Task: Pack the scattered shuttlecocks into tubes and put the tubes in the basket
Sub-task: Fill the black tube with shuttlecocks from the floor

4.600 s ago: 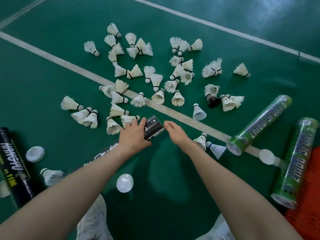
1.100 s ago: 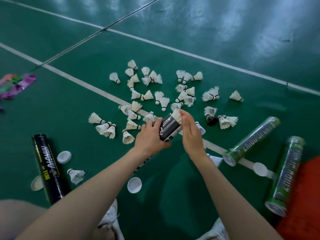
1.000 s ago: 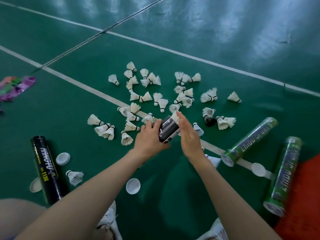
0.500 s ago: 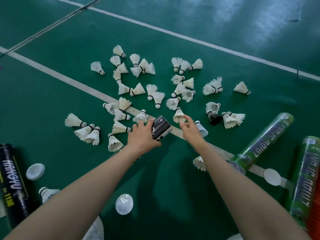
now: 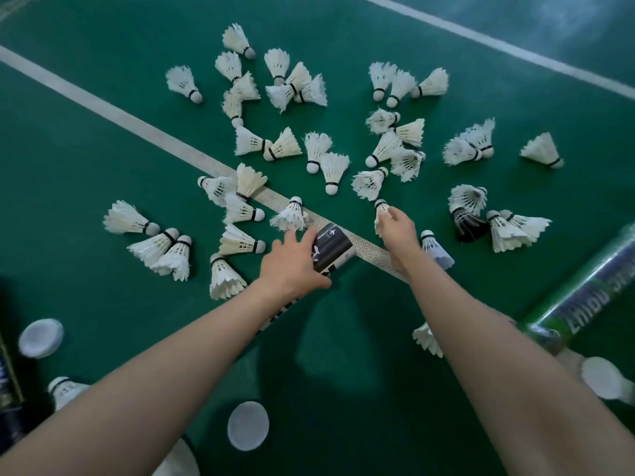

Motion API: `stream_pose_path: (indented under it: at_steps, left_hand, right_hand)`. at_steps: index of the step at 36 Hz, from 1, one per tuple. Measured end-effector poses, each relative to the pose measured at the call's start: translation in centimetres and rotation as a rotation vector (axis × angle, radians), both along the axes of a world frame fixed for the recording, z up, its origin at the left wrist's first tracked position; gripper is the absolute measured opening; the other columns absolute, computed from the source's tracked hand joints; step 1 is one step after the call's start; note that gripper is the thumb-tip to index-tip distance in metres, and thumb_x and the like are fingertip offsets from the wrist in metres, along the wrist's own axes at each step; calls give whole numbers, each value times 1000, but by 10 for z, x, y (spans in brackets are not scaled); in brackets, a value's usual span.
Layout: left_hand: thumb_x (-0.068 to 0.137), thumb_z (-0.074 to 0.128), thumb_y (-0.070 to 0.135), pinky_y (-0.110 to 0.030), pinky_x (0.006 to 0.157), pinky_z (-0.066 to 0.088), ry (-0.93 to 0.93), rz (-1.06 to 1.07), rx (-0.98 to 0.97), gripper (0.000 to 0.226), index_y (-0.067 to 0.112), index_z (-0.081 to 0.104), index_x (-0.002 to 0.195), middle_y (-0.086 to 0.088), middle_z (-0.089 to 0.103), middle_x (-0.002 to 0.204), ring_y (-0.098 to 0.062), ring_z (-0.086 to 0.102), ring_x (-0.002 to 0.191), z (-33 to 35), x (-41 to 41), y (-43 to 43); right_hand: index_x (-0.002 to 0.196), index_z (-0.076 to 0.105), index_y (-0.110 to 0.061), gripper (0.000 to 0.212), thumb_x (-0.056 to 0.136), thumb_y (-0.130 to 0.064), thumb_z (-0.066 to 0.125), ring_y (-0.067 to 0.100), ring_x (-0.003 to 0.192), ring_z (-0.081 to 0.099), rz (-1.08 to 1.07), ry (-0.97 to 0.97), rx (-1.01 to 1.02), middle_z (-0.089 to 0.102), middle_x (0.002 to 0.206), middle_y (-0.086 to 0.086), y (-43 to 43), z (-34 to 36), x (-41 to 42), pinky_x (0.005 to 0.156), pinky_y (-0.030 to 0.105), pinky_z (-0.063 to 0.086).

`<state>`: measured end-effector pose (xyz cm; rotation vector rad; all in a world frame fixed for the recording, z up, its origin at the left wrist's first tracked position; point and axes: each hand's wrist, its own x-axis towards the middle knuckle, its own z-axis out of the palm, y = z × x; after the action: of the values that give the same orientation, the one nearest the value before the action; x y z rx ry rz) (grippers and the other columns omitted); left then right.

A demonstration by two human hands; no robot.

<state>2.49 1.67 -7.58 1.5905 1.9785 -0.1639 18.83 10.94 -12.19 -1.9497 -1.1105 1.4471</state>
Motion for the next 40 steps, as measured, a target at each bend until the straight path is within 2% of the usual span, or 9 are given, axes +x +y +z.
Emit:
stream_pose_path:
  at_steps: [4,8,17,21,23,27,30,35,40]
  left_hand:
    - [72,73,46,-42,89,46,11,-9,-28,93,26,21,146,-10,38,133,-33,40,120,5,0,-7]
    - [73,72,46,-43,90,44,17,-13,-29,93,26,19,147,-10,38,132,-33,35,125,16,1,-19]
    - [71,73,45,-42,86,48,-8,-1,82,91,25,23,145,-9,40,125,-31,41,117,70,11,-60]
    - [71,73,46,-42,84,49,-9,-24,160,90,27,25,144,-7,41,119,-29,44,111,106,17,-91]
    - [70,74,47,-41,84,49,-18,-36,192,91,27,26,144,-7,41,119,-28,44,111,125,19,-106]
    - [68,74,50,-38,83,47,-9,-60,295,93,30,26,144,-5,42,118,-26,45,108,160,19,-133]
    - [69,74,48,-35,81,44,1,-82,359,91,29,26,145,-4,43,120,-25,45,110,177,11,-150]
    - [67,75,47,-36,86,45,46,-130,400,92,28,28,143,-5,43,124,-26,45,112,189,7,-161]
    - [68,74,47,-37,86,44,69,-91,366,94,30,25,146,-5,42,124,-27,45,113,179,3,-166]
  right_hand:
    - [115,62,-14,24,98,-25,49,16,97,56,-80,-139,226,64,112,3,-25,14,9,82,29,46]
    - [97,62,-16,10,96,-18,52,15,81,57,-112,-145,330,62,86,-4,-46,34,16,70,30,48]
    - [129,42,-16,29,101,-11,40,2,52,36,156,37,509,45,72,-4,-113,102,19,50,20,32]
    - [130,47,-20,29,102,-17,39,6,68,45,219,26,505,54,86,-7,-150,140,22,58,15,36]
    - [129,52,-22,30,103,-23,38,5,89,52,221,86,488,60,107,-9,-169,161,20,76,14,40]
    - [138,47,-25,40,102,-38,35,-2,120,42,223,180,498,49,131,-16,-207,196,12,93,7,32]
    - [140,46,-28,44,100,-43,34,-8,123,39,242,238,530,46,132,-22,-225,213,10,89,-5,28]
    - [134,49,-33,39,100,-42,33,-4,120,45,344,295,487,53,128,-19,-245,222,0,99,10,31]
    - [124,54,-40,32,102,-42,30,-12,107,47,320,367,376,57,117,-21,-240,219,-6,91,10,33]
